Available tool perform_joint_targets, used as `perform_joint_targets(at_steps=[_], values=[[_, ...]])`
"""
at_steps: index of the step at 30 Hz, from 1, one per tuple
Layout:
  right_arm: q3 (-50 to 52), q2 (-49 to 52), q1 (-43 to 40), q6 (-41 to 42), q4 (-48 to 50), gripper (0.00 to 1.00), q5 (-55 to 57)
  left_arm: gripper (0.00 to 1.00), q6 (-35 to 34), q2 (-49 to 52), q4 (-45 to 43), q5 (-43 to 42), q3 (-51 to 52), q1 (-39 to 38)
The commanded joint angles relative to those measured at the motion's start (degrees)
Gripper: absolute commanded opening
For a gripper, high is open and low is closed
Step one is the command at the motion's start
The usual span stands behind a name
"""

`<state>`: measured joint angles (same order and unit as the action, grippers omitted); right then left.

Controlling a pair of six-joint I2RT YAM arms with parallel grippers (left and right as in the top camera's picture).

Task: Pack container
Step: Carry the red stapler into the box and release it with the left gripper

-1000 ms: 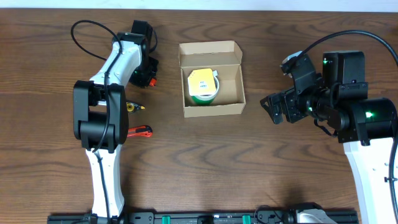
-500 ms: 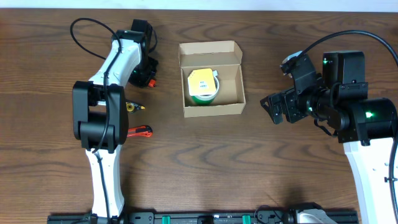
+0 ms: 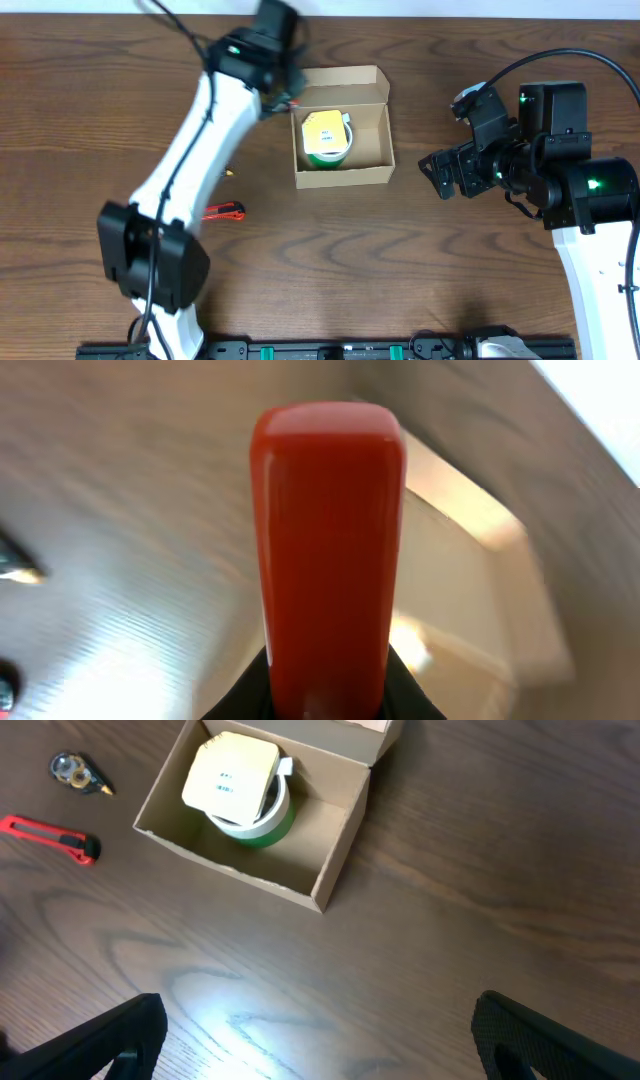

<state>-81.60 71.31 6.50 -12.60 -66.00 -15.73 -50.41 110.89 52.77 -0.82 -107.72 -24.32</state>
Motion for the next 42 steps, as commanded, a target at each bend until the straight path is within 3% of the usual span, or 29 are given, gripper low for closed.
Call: perform_joint_targets(at_steps=[1,7,15,35,37,38,42], values=[[-0.11,-0.33,-0.04,-0.74,-0.02,0.99,-0.59,0.05,9.70,0.37,-1.29,-2.10,-0.55,-5.40],[-0.11,-0.33,-0.04,-0.74,-0.02,0.99,-0.59,0.05,16.41,3.34,-4.13,-3.89,-0.48,-12.57],[-0.11,-0.33,-0.04,-0.74,-0.02,0.99,-0.59,0.06,19.63,7.89,-5.33,-9.75,-0.37,-14.29],[-0.11,-0.33,-0.04,-0.74,0.00,0.99,-0.59,0.06,10.93,13.51,-8.48,-10.86,-0.39,-14.80],[-0.11,-0.33,-0.04,-0.74,-0.02,0.99,-0.59,0.15,10.64,13.51,-9.01,-10.86,-0.39,-14.99],[-0.11,-0.33,-0.04,-0.74,-0.02,0.99,-0.59,0.27,10.47,13.51,-9.29,-10.91,-0.39,-15.06],[-0.11,-0.33,-0.04,-0.74,0.00,0.99,-0.59,0.51,10.49,13.51,-9.44,-11.30,-0.39,-15.15]])
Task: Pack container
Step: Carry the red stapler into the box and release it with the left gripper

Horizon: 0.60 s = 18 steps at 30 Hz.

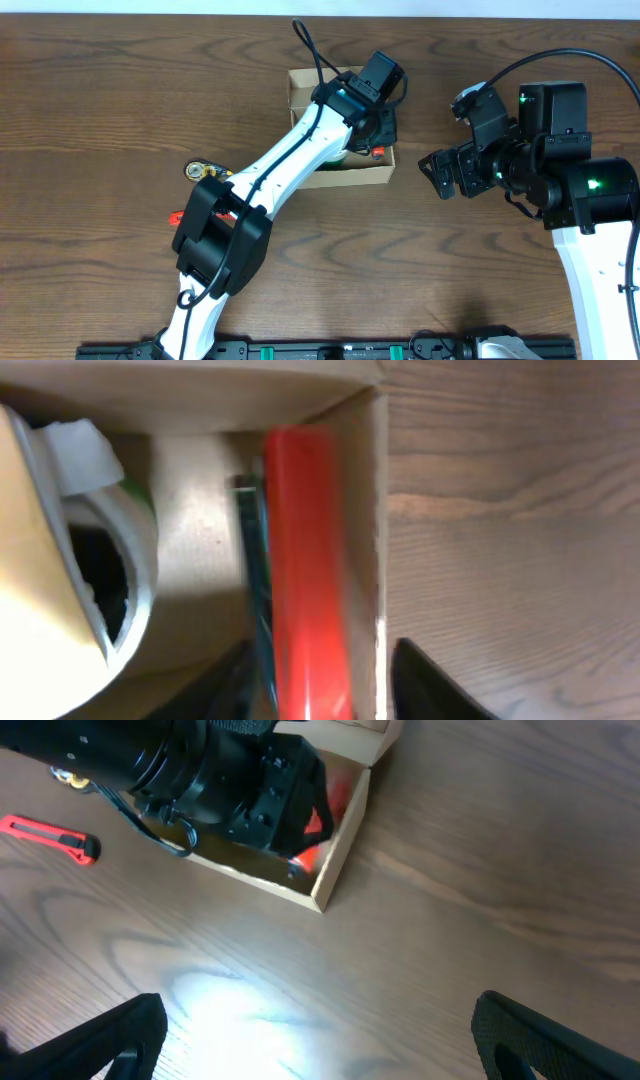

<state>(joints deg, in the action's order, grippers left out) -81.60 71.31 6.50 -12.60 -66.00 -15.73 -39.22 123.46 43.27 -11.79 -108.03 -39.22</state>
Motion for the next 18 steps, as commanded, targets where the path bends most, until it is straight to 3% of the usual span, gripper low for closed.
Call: perform_joint_targets(at_steps=[1,12,18], values=[[-0.11,-0.33,-0.04,-0.74,-0.02,0.99,-0.59,0.54,-0.72,0.94,0.15,-0.33,-0.09,-0.24],[-0.11,-0.33,-0.04,-0.74,-0.02,0.99,-0.59,0.51,-1.09,-3.39,0.66,-0.42,-0.20,0.66],[-0.11,-0.33,-0.04,-0.74,-0.02,0.99,-0.59,0.51,-1.36,-13.99,8.74,12.87,-0.20,2.01]])
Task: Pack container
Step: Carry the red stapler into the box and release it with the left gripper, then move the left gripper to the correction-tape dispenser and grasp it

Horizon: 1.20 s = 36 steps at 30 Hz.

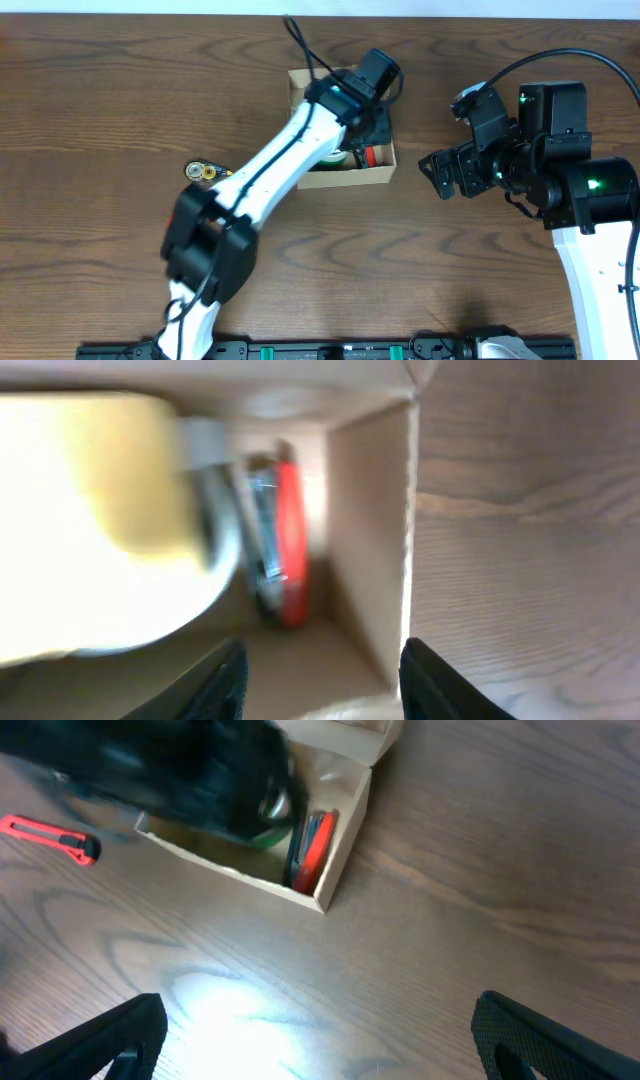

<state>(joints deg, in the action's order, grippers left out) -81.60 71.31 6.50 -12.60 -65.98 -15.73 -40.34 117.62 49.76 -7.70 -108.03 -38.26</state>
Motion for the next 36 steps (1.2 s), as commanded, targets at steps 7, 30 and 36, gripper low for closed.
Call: perform_joint_targets(at_steps=[7,30,36], values=[[-0.11,-0.33,-0.04,-0.74,-0.04,0.99,-0.59,0.55,-10.40,-20.02,19.43,22.40,-0.11,6.47],[-0.11,-0.33,-0.04,-0.74,-0.02,0.99,-0.59,0.81,-24.61,-25.09,-3.96,10.64,41.05,31.76],[-0.11,-0.33,-0.04,-0.74,-0.02,0.99,-0.59,0.87,-24.87,-24.57,-8.41,10.84,44.87,33.16]])
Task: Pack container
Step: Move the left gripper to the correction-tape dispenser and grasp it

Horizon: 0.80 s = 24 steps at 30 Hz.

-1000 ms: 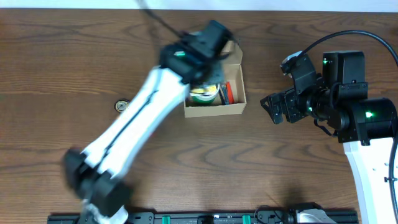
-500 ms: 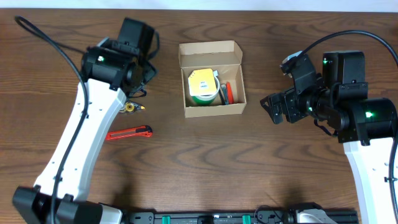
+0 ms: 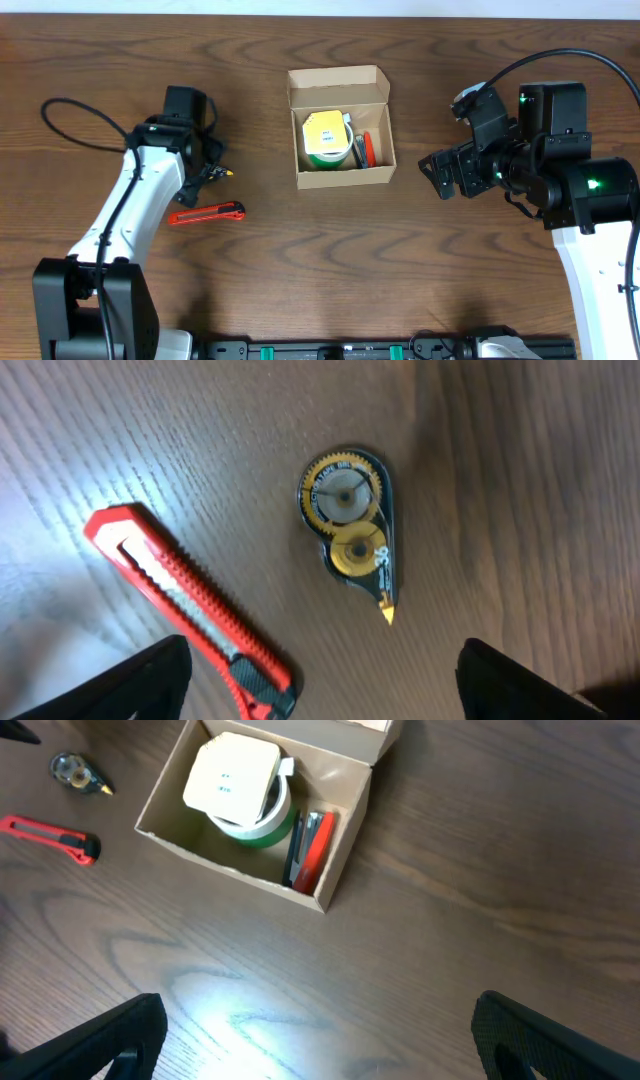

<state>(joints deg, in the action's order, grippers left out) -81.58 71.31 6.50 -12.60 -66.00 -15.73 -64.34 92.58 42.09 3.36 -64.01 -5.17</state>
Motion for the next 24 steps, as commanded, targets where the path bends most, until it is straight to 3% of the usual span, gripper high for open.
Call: perform_joint_targets(at_steps=[1,5,13,24], values=[[-0.13,-0.33,-0.04,-0.74,0.00,0.99,-0.59,0.87,-1.86,1.07,-1.22,-0.22,0.90,0.00],[-0.13,-0.33,-0.04,-0.74,-0.02,0.99,-0.59,0.87,-5.44,4.50,-2.58,-0.42,0.85,0.09],[-0.13,-0.33,-0.04,-0.74,-0.02,0.99,-0.59,0.86,-5.55,10.82,-7.34,-2.97,0.61,0.42],[-0.13,-0.33,-0.04,-0.74,-0.02,0.99,-0.59,0.84,-5.53,16.11,-6.51,-3.26,-3.34,2.34]])
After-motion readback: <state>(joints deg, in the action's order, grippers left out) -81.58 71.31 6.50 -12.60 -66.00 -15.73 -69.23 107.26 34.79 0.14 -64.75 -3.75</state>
